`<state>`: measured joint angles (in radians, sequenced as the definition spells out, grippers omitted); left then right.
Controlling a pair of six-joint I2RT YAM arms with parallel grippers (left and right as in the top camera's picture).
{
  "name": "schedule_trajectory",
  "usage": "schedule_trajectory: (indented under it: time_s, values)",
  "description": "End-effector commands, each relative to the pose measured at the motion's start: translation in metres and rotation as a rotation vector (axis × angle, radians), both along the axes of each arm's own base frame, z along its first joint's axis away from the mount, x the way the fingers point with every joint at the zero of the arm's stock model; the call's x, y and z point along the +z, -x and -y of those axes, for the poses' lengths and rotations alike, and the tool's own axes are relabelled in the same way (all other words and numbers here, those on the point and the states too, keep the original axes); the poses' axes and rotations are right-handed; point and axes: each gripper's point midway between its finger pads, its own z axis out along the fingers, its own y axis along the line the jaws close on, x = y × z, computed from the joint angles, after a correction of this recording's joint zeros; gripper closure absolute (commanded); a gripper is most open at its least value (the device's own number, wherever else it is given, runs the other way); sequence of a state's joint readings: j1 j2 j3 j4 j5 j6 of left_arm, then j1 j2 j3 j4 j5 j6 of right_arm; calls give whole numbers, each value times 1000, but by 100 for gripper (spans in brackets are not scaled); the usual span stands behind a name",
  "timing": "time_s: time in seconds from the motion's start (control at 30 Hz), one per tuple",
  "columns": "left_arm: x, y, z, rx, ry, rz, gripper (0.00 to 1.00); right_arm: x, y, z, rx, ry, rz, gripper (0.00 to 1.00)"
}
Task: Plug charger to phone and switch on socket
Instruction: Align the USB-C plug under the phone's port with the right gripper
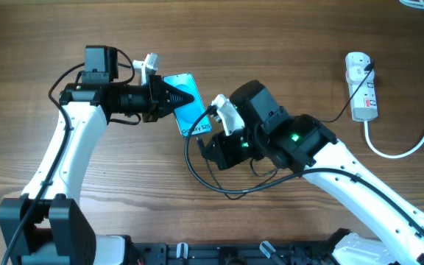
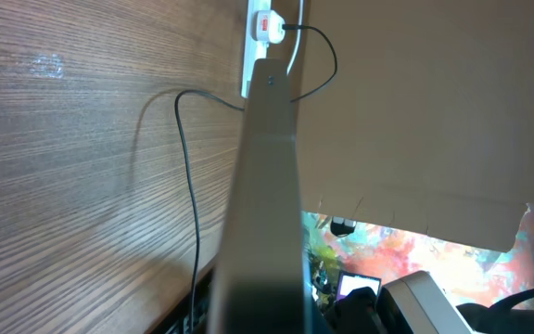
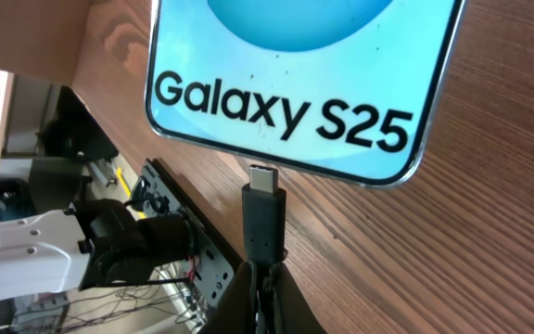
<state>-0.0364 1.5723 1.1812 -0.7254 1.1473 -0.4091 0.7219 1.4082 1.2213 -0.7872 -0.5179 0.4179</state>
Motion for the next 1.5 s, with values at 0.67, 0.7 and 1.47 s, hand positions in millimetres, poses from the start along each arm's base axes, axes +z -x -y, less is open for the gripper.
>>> schedule_trajectory:
  time_s: [0.67,0.7,1.47]
  values:
    - [13,10,3,-42,28,45,96,18,-43,-7,-151,-35,140,96]
    - [13,11,3,-45,35,39,96,20,-45,-8,-153,-43,148,96]
    - [29,14,7,-72,125,35,96,21,2,-3,-66,-56,-30,55]
